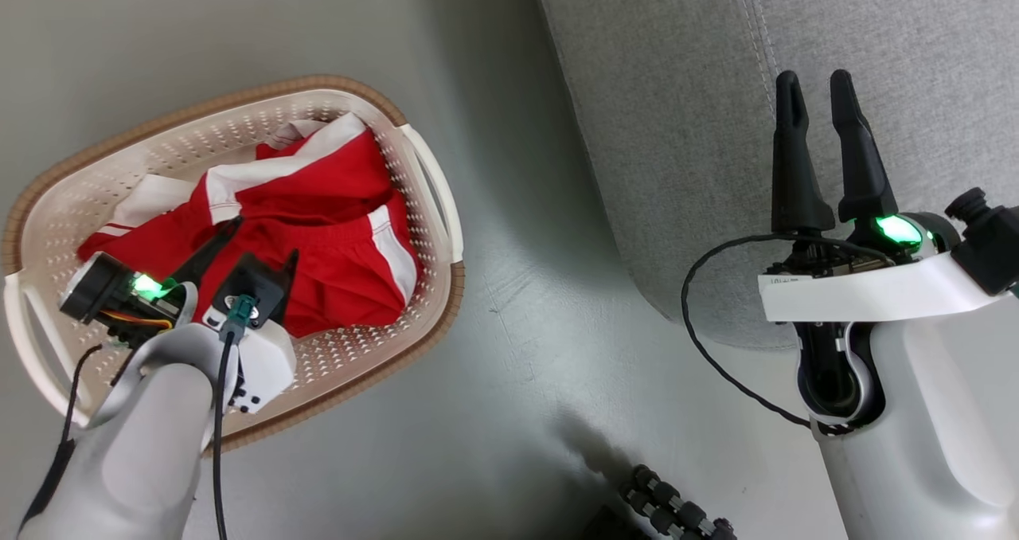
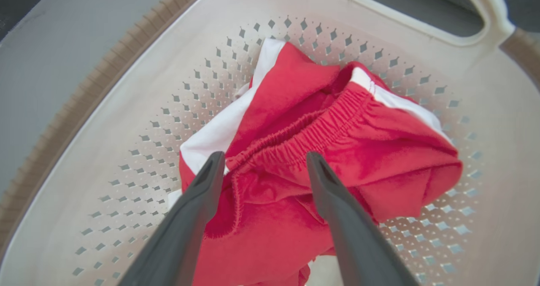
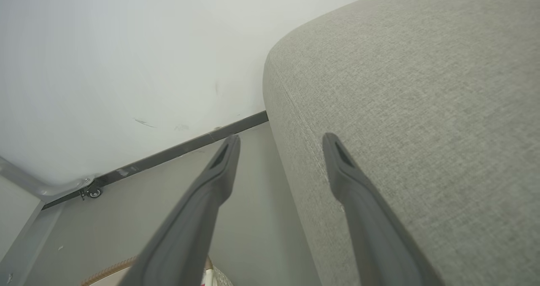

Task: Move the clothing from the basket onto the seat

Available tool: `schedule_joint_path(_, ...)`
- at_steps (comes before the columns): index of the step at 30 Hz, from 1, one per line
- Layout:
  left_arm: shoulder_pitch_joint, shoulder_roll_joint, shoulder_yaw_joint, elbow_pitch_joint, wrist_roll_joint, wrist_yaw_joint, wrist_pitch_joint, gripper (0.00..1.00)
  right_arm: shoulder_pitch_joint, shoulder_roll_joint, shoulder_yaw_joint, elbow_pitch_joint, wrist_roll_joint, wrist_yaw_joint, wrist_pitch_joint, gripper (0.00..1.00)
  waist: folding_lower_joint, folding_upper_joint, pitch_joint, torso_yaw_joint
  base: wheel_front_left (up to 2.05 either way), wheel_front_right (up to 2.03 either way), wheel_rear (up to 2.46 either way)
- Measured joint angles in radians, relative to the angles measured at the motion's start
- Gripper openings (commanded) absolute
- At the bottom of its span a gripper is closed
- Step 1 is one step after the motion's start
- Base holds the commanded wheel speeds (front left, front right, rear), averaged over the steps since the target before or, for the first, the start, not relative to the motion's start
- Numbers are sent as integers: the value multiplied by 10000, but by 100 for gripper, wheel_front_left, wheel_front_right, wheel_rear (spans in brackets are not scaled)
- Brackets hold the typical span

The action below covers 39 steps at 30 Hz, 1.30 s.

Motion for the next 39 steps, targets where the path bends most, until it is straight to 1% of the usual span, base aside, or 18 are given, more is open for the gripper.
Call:
schedule_joint_path(4,-169,123,-6,125,163,33,176,100,-62,6,33,0,96,0,0,100,0,0,111,-139,0,0,0)
schedule_joint_path(11,-538,387,46,364,441,504,439,100,-83,23,167,10,228,0,0,100,-1,0,358,-418,0,0,0)
schedule_joint_path(14,-674,510,40,464,608,554,598,100,-145,25,240,12,247,0,0,100,-1,0,455,-516,0,0,0)
schedule_joint_path(15,-699,545,38,516,662,639,660,100,-188,29,267,12,255,0,0,100,-1,0,484,-545,0,0,0)
schedule_joint_path(16,-708,594,44,598,711,817,794,100,-269,29,305,12,276,0,0,100,-1,0,539,-599,0,0,0)
schedule_joint_path(17,-710,614,44,637,752,882,859,100,-280,31,314,12,307,0,0,100,-1,0,564,-624,0,0,0)
schedule_joint_path(21,-715,637,79,832,819,999,1053,99,-283,31,324,12,337,0,-2,100,-1,0,654,-703,0,0,0)
schedule_joint_path(22,-715,637,84,855,819,1007,1057,81,-287,31,324,12,337,0,-2,100,-1,0,671,-715,0,0,0)
schedule_joint_path(23,-716,631,84,869,819,1066,1058,57,-292,31,322,12,337,0,-2,100,-1,0,685,-725,0,0,0)
schedule_joint_path(24,-717,619,86,895,819,1083,1072,40,-304,31,322,12,337,0,0,100,-1,0,688,-728,0,0,0)
schedule_joint_path(25,-718,600,84,930,819,1085,1129,27,-331,31,322,15,337,0,0,100,-1,0,684,-729,0,0,0)
schedule_joint_path(26,-718,585,84,961,819,1085,1131,6,-381,33,324,15,337,0,0,100,-1,0,679,-729,0,0,0)
schedule_joint_path(27,-718,568,82,986,819,1099,1133,0,-434,33,324,15,336,0,-2,100,-1,0,673,-728,0,0,0)
schedule_joint_path(34,-727,435,132,1058,715,1260,1110,0,-679,31,313,2,334,0,-2,100,-1,0,586,-685,0,0,0)
schedule_joint_path(39,-728,353,184,917,646,1350,673,0,-825,31,309,-4,297,0,-2,100,-1,0,470,-609,0,0,0)
